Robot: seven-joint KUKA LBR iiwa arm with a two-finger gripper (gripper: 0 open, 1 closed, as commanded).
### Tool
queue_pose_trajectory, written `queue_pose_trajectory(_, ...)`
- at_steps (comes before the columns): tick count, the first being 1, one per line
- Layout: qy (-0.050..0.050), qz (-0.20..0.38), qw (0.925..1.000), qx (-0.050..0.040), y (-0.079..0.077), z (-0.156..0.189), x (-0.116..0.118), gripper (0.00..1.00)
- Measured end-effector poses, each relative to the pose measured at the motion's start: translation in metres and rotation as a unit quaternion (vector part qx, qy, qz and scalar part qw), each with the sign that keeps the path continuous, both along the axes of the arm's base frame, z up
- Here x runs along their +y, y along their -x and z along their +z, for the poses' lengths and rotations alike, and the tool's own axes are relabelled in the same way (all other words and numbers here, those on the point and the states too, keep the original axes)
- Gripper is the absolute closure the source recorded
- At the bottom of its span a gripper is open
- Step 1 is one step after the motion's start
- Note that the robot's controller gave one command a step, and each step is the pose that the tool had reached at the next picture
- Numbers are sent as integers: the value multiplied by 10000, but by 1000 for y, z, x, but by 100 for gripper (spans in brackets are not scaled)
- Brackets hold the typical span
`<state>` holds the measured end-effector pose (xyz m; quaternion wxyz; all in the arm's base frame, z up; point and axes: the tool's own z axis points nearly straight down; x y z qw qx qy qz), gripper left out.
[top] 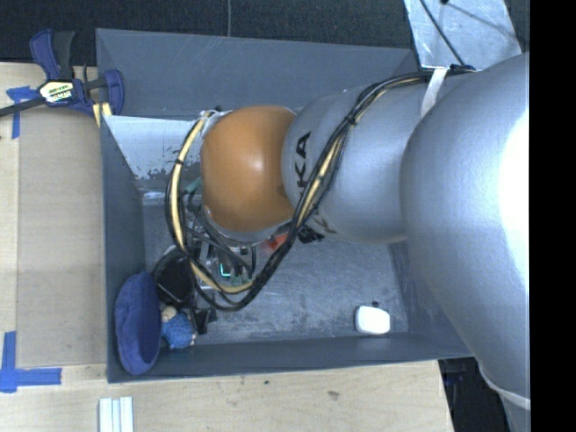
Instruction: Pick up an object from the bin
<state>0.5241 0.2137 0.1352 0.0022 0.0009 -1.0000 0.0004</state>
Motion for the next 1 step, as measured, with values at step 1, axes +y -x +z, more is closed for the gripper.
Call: queue_pose_trajectory(1,-79,1943,9807,-191,-37,-55,-40,0)
